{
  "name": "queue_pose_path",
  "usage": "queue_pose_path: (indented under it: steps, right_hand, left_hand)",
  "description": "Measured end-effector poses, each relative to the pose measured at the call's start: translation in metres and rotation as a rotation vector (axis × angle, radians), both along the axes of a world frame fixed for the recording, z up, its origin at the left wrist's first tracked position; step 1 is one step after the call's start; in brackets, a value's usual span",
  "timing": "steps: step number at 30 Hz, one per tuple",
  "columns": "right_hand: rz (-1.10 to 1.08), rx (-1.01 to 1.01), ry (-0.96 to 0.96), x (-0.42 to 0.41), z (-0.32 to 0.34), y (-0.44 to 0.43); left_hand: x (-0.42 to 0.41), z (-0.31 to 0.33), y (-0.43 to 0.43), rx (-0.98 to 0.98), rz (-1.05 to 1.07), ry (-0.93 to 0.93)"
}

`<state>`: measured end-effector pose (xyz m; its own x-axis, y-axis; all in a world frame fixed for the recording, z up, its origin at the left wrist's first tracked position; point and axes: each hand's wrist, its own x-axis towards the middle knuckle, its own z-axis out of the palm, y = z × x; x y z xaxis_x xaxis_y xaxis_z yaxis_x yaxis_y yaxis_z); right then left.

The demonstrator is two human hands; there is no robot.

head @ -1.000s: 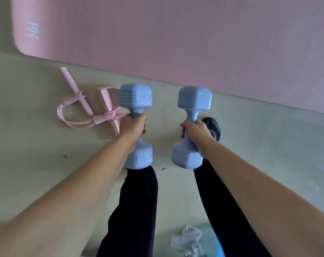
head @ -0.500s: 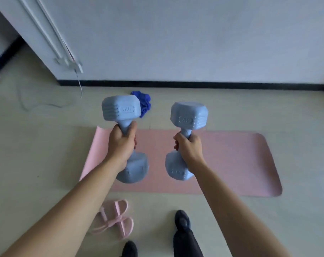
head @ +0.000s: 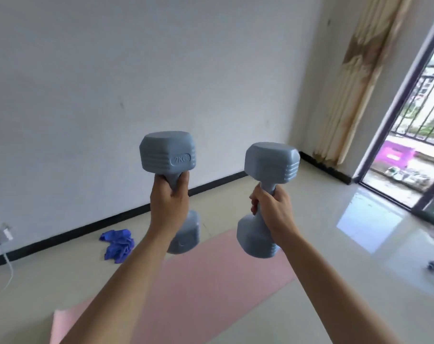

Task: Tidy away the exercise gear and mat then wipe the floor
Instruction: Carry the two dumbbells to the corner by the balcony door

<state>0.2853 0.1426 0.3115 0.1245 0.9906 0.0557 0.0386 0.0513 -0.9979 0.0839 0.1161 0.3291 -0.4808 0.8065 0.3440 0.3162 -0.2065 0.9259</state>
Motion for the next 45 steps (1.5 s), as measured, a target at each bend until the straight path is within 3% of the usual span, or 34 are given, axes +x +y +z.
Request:
queue_pose_path:
  steps: [13, 21, 31, 45]
  right_hand:
    - [-0.379, 0.055, -0.075, 0.311, 0.012, 0.05]
    - [-0.442, -0.004, -0.066, 0.456, 0.006, 0.135]
    - [-0.408, -0.069, -0.047, 0.549, -0.03, 0.35]
    - [-0.439, -0.141, -0.004, 0.743, -0.04, 0.667]
  left_hand:
    - [0.311, 0.015, 0.118, 0.081, -0.431, -0.036]
    - [0.454, 0.002, 0.213, 0.035, -0.482, -0.014]
    - [0.566, -0.047, 0.437, -0.006, -0.494, -0.048]
    - [0.763, -0.057, 0.762, -0.078, -0.56, -0.032]
